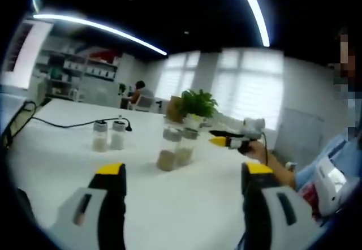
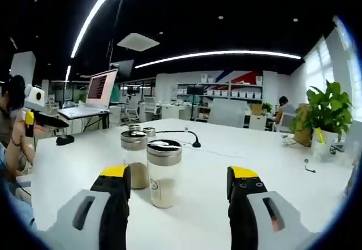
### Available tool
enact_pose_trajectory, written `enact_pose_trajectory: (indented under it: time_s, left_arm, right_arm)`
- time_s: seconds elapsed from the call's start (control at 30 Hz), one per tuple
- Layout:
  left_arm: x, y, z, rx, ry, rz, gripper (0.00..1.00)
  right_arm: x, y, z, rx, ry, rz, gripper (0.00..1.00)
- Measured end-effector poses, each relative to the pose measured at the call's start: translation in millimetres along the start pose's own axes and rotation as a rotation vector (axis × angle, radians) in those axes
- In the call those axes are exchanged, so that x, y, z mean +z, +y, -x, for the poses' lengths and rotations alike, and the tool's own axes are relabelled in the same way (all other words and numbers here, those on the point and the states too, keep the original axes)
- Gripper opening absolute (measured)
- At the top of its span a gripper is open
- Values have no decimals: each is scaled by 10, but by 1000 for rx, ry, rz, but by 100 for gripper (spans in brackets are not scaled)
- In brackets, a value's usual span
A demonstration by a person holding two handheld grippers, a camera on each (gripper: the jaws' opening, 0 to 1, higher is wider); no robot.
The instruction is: Rotate the seasoning bottle until the label or dispensing opening points toward the visible target arrow and the bottle remains upright within the marked orientation range
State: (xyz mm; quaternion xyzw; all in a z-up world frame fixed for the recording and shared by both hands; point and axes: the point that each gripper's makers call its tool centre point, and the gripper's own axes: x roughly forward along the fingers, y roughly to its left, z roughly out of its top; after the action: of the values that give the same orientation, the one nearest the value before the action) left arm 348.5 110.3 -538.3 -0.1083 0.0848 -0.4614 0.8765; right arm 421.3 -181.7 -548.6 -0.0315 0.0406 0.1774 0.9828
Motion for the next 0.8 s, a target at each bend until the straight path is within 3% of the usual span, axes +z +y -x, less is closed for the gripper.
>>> enact_pose_trajectory:
  time_s: [0.1, 0.23, 0.3, 0.37, 0.43, 0.53, 0.67, 0.8]
  left_arm:
    - [46, -39, 28, -4, -12, -23, 89]
    - [69, -79, 57, -19, -11, -56, 79]
    - [110, -76, 49, -11, -31, -36, 83]
    - [180, -27, 43, 26, -71, 19, 87]
    - [255, -47, 55, 10, -119, 44, 91]
    - [313, -68, 92, 4, -139, 41, 98]
    - [283, -88, 97, 37, -101, -58, 99]
    - [309, -107, 101, 34, -115, -66, 100]
  right_arm:
    - [124, -60, 167, -49, -44, -13, 84]
    - [311, -169, 458, -149, -138, 32, 72]
    - [333, -158, 562, -155, -157, 25, 79]
    - [446, -184, 702, -193, -222, 42, 77]
    - [504, -135, 828, -187, -250, 55, 74]
    - [567, -124, 981, -200, -276, 33, 82]
    - [580, -124, 1141, -210, -297, 2, 100]
    - [655, -89, 1310, -204, -372, -49, 99]
